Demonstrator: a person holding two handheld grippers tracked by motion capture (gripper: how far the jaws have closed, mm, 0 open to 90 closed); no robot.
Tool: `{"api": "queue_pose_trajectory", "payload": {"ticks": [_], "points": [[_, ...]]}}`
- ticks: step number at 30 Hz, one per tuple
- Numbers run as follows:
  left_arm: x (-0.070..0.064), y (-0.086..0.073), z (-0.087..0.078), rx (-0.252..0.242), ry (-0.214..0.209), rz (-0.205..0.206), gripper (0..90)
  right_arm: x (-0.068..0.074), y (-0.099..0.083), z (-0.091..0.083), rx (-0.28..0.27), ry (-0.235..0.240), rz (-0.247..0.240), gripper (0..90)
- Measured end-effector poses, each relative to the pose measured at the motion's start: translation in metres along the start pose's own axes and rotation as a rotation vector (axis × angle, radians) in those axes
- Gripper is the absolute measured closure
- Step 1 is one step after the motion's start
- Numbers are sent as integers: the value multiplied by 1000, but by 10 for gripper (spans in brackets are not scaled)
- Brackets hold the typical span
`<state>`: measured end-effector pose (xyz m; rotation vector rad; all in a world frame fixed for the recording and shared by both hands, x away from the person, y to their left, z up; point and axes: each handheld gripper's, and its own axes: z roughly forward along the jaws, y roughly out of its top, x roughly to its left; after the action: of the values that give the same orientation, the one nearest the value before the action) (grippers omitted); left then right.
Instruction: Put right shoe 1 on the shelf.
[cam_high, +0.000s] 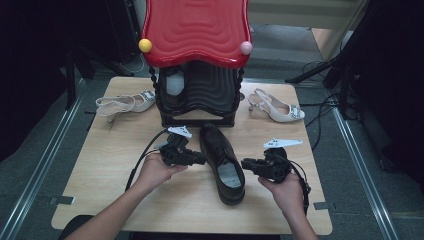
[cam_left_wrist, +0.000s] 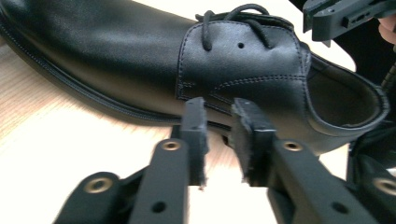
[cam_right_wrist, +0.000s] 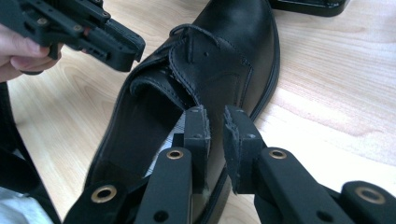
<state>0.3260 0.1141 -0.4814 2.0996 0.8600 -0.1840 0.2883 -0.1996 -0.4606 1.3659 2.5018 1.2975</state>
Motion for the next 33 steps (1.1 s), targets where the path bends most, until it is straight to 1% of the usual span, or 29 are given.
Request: {"api": "queue_pose_trajectory", "payload": {"ticks": [1,2,5,7,8,10,12,13,14,15,16,18,21,25,27,28,29,30,31,32,33], "points": [[0,0,-1,-1,-7,0,672,1,2,-1,-1,0,6,793],[0,1,-3,1,-4,3,655,1,3,-3,-4,1,11,786],[-1,3,-10,2,15,23,594,5,5,-7,-17,12,14,733],[0,5,-16,-3,2,21,562,10,6,-7,-6,19,3,711],[0,5,-18,-7,5,28,559,12,6,-6,-2,22,-12,701],[0,8,-23,-9,4,31,533,17,7,-5,11,28,-22,689],[0,11,-28,-14,-9,31,517,21,8,-2,23,37,-31,681],[0,11,-28,-14,-9,31,514,23,9,-1,29,38,-35,678],[0,16,-34,-36,-10,32,512,25,11,1,39,48,-34,675],[0,16,-34,-36,-10,32,510,25,11,1,39,48,-34,675],[-1,19,-39,-57,-17,31,508,29,13,5,49,56,-47,670],[-1,24,-44,-66,-21,35,504,33,15,8,66,69,-46,669],[-3,32,-52,-78,-6,59,510,39,17,14,93,80,-53,670],[-5,46,-61,-86,9,72,518,45,19,21,120,84,-51,666],[-6,53,-66,-93,6,84,532,46,20,25,137,91,-55,667],[-6,57,-68,-89,5,88,551,48,20,26,146,92,-56,666],[-7,60,-70,-92,4,81,568,49,20,29,151,95,-63,666],[-7,60,-70,-92,4,81,632,50,20,31,160,95,-66,666],[-8,68,-74,-88,-2,91,650,52,21,33,167,88,-72,664],[-9,71,-76,-93,10,106,662,53,21,34,171,88,-77,664],[-9,73,-77,-94,6,106,684,54,21,36,178,89,-80,663]]}}
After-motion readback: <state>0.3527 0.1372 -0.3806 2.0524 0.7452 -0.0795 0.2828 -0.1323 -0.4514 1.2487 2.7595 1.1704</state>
